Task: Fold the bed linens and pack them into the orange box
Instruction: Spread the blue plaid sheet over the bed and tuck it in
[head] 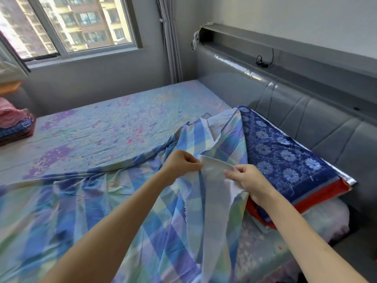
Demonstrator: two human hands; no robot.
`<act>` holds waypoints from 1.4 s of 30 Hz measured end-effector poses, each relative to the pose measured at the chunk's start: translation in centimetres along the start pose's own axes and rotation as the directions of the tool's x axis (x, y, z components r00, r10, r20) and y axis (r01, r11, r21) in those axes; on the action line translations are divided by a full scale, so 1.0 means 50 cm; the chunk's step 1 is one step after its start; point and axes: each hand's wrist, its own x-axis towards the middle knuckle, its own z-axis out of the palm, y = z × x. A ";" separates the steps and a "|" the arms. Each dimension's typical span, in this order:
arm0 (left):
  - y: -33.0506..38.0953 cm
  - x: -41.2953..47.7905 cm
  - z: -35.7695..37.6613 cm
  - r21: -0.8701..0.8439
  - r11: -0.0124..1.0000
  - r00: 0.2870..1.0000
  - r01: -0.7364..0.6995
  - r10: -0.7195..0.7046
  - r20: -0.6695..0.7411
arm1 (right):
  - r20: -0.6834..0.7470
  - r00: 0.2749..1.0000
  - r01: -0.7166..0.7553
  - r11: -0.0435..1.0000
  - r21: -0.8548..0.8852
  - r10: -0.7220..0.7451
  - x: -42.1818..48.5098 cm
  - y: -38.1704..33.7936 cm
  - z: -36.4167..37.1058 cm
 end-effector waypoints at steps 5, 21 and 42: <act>0.062 -0.059 -0.086 -0.095 0.992 0.992 -0.082 0.072 -0.101 | -0.095 0.994 -0.050 0.991 0.121 0.062 -0.038 -0.120 0.010; 0.202 -0.168 -0.139 0.030 0.997 0.981 -0.067 0.072 -0.180 | 0.114 0.990 0.053 0.971 0.234 -0.082 -0.103 -0.306 0.115; 0.175 -0.215 -0.187 -0.196 0.981 0.989 -0.001 -0.028 -0.146 | 0.180 0.969 0.160 0.986 0.051 -0.167 -0.119 -0.328 0.137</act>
